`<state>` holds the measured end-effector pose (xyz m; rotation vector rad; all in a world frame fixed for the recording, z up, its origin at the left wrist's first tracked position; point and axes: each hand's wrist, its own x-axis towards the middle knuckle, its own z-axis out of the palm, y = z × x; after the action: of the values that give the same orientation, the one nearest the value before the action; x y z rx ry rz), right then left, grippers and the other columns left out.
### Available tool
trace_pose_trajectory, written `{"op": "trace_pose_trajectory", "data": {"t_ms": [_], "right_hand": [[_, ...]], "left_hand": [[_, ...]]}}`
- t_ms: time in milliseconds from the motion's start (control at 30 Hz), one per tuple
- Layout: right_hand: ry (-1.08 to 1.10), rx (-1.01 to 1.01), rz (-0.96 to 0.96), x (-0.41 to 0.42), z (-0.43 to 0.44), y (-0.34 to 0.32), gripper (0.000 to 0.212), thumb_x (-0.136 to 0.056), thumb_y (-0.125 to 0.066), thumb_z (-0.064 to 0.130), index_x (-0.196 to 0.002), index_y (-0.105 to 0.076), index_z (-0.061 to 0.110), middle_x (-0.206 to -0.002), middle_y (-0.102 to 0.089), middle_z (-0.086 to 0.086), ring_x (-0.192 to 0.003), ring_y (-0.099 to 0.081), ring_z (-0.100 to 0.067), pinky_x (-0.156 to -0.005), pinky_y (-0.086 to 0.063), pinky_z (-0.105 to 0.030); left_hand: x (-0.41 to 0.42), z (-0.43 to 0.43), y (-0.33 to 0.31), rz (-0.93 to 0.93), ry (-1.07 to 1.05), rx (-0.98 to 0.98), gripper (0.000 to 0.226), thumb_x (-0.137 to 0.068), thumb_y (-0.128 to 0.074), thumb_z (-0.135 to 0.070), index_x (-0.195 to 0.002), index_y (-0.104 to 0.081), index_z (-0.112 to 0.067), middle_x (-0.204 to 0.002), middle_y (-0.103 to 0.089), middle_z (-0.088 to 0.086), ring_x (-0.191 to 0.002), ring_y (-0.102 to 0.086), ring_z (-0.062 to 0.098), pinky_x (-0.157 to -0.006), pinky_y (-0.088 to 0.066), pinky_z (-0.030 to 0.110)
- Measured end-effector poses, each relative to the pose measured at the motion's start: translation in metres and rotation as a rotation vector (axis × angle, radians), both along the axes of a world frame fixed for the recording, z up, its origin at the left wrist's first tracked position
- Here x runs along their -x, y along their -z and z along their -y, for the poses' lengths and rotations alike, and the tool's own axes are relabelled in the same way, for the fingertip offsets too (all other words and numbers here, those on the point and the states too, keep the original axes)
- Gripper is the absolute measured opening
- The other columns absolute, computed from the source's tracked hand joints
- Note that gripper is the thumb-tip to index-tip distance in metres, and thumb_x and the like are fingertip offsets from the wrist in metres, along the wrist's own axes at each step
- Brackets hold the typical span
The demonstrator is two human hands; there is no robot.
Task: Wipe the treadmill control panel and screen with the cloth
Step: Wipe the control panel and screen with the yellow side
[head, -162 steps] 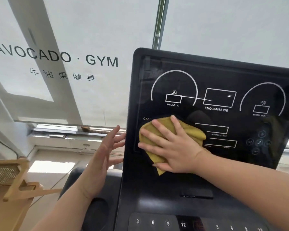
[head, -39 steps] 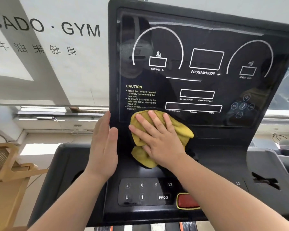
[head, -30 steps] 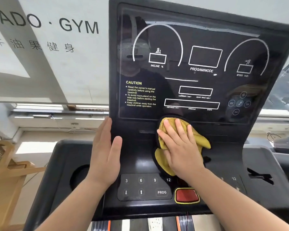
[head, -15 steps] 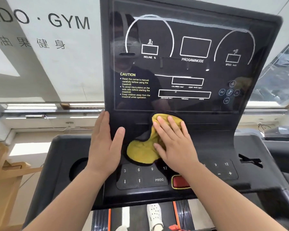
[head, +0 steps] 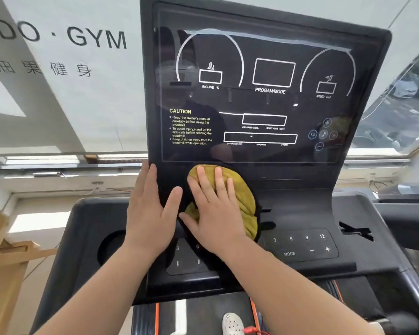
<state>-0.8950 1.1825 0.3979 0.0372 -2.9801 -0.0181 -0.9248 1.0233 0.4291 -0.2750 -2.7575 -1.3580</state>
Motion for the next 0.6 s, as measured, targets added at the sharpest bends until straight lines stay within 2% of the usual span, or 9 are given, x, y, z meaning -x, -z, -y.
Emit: {"op": "trace_pose_trajectory", "data": {"t_ms": [67, 167, 300, 467, 600], "right_hand": [[-0.011, 0.016, -0.02, -0.005, -0.019, 0.004, 0.08, -0.101, -0.03, 0.067, -0.165, -0.003, 0.028, -0.174, 0.003, 0.001, -0.16, 0.008, -0.031, -0.128, -0.004, -0.056], [0.113, 0.033, -0.079, -0.013, -0.059, 0.012, 0.083, -0.101, -0.023, 0.071, -0.166, -0.002, 0.024, -0.174, 0.004, -0.006, -0.16, 0.007, -0.034, -0.128, -0.005, -0.058], [0.174, 0.04, -0.135, -0.004, -0.103, 0.007, 0.086, -0.099, -0.023, 0.075, -0.165, 0.003, 0.026, -0.173, 0.003, -0.011, -0.158, 0.003, -0.045, -0.122, -0.009, -0.071], [0.177, 0.004, -0.262, 0.043, -0.144, -0.04, 0.1, -0.087, -0.031, 0.086, -0.164, -0.009, 0.027, -0.172, -0.001, -0.018, -0.154, 0.004, -0.054, -0.112, 0.003, -0.083], [0.044, -0.117, -0.356, 0.079, -0.165, -0.087, 0.104, -0.081, -0.039, 0.091, -0.164, -0.017, 0.031, -0.173, -0.007, -0.014, -0.155, 0.001, -0.052, -0.111, 0.002, -0.085]], "left_hand": [[-0.005, -0.006, 0.002, -0.083, -0.013, 0.106, 0.084, -0.09, -0.029, -0.068, -0.16, -0.014, -0.023, -0.17, -0.006, -0.003, -0.155, -0.008, 0.016, -0.124, -0.012, 0.042], [-0.008, -0.018, 0.007, -0.181, 0.007, 0.212, 0.083, -0.092, -0.032, -0.066, -0.159, -0.017, -0.02, -0.17, -0.004, 0.003, -0.155, -0.009, 0.026, -0.123, -0.011, 0.047], [-0.003, -0.032, 0.007, -0.197, -0.033, 0.263, 0.081, -0.093, -0.034, -0.065, -0.157, -0.025, -0.018, -0.169, -0.009, 0.009, -0.153, -0.014, 0.033, -0.121, -0.013, 0.051], [0.006, -0.039, -0.007, -0.341, -0.098, 0.29, 0.073, -0.092, -0.042, -0.057, -0.15, -0.042, -0.013, -0.165, -0.026, 0.009, -0.15, -0.025, 0.034, -0.12, -0.018, 0.05], [0.02, -0.044, -0.023, -0.349, -0.172, 0.351, 0.074, -0.091, -0.042, -0.059, -0.151, -0.041, -0.015, -0.165, -0.024, 0.013, -0.15, -0.025, 0.036, -0.12, -0.017, 0.053]]}}
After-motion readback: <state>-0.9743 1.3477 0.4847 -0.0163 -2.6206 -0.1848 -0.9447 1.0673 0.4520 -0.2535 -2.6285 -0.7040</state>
